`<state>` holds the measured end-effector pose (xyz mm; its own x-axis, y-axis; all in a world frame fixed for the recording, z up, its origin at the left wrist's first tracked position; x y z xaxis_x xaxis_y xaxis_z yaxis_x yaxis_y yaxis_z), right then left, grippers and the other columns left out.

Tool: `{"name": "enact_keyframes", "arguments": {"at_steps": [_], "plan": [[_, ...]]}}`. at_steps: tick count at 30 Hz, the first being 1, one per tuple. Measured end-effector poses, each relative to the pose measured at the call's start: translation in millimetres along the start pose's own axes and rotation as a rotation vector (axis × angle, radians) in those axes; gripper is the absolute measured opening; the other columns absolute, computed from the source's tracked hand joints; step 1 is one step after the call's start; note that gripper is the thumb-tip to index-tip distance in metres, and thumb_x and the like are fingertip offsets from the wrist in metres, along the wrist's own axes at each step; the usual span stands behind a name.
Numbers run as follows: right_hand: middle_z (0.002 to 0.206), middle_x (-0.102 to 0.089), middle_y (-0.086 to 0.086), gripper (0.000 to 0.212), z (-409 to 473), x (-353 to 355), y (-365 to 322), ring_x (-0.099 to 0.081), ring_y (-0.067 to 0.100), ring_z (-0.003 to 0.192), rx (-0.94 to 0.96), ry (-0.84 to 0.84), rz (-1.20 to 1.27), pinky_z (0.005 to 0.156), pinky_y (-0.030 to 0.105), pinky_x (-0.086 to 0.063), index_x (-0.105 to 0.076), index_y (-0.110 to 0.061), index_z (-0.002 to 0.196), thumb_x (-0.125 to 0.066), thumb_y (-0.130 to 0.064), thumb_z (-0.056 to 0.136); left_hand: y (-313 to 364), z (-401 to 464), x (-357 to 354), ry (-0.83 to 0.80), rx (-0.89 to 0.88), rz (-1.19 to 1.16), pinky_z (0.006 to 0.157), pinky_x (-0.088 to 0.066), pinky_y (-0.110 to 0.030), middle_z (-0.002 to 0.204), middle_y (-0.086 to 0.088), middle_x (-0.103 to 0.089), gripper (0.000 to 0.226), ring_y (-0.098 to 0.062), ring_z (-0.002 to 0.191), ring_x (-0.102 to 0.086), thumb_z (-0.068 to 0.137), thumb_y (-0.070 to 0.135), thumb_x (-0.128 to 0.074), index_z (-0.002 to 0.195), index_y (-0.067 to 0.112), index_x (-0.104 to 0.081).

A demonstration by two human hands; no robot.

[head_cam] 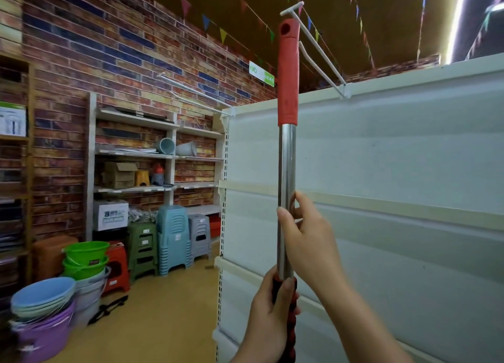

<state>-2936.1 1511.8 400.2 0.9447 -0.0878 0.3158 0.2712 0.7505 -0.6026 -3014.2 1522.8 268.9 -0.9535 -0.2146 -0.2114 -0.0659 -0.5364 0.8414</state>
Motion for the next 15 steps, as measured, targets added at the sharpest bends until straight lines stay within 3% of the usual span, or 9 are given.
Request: {"name": "enact_keyframes", "arguments": {"at_steps": [6, 10, 15], "plan": [[0.091, -0.064, 0.008, 0.021, 0.4, 5.2, 6.6, -0.06, 0.028, 0.084, -0.035, 0.012, -0.027, 0.078, 0.045, -0.05, -0.051, -0.013, 0.11, -0.047, -0.026, 0.094, -1.5, -1.0, -2.8, 0.002, 0.01, 0.032, 0.056, -0.043, -0.02, 0.068, -0.004, -0.052, 0.025, -0.009, 0.057, -0.05, 0.09, 0.034, -0.051, 0.107, 0.017, -0.058], [0.093, -0.065, 0.011, 0.024, 3.6, 1.0, 9.5, -0.06, 0.032, 0.087, -0.053, 0.007, -0.011, 0.08, 0.047, -0.049, -0.051, -0.01, 0.112, -0.047, -0.026, 0.094, -3.3, 2.6, 0.1, -0.013, 0.025, 0.039, 0.053, -0.038, -0.019, 0.07, -0.008, -0.047, 0.014, -0.01, 0.054, -0.044, 0.094, 0.02, -0.049, 0.1, 0.01, -0.056], [0.086, -0.065, 0.007, 0.019, 3.7, -2.6, 13.5, -0.06, 0.028, 0.08, -0.051, 0.011, 0.01, 0.075, 0.046, -0.051, -0.052, -0.015, 0.109, -0.047, -0.025, 0.094, -2.4, 2.3, 1.6, -0.029, 0.021, 0.039, 0.052, -0.036, -0.02, 0.066, -0.003, -0.047, 0.019, -0.009, 0.052, -0.044, 0.088, 0.028, -0.054, 0.097, 0.012, -0.055]]}}
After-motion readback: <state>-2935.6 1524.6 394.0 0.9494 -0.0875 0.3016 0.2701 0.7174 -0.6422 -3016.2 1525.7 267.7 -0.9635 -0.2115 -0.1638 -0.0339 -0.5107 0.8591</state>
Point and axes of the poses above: each hand's wrist, its own z-axis towards the middle knuckle, its own x-axis out of the back of the hand, y = z × x, the point moved 9 cm from there along z, towards the middle knuckle
